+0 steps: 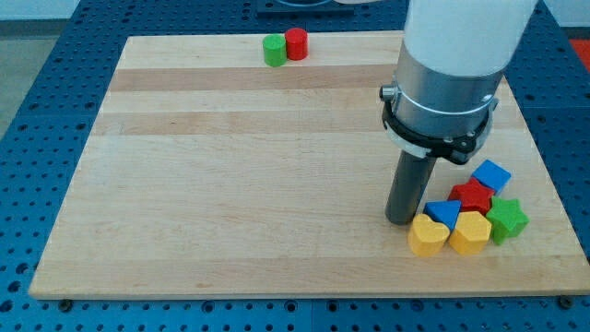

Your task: Place your arm to the right of green star

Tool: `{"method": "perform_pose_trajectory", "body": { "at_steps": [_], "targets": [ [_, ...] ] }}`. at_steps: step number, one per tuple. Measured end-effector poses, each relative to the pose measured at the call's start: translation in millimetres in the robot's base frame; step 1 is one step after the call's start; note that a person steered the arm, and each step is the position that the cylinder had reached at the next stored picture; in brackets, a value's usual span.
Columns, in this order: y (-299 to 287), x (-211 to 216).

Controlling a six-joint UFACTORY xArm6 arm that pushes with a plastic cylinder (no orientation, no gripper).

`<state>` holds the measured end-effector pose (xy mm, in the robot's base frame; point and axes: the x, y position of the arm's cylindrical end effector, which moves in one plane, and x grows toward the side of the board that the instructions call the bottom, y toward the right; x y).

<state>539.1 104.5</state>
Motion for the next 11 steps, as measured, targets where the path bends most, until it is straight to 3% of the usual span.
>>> {"method": "perform_pose_trajectory", "body": {
  "at_steps": [3,4,5,6,8,10,11],
  "targets": [
    [-7,3],
    [-75,-10],
    [-122,-48],
    [-132,-93],
    [21,-140],
    [188,-91],
    [228,-32]
  ]
}}
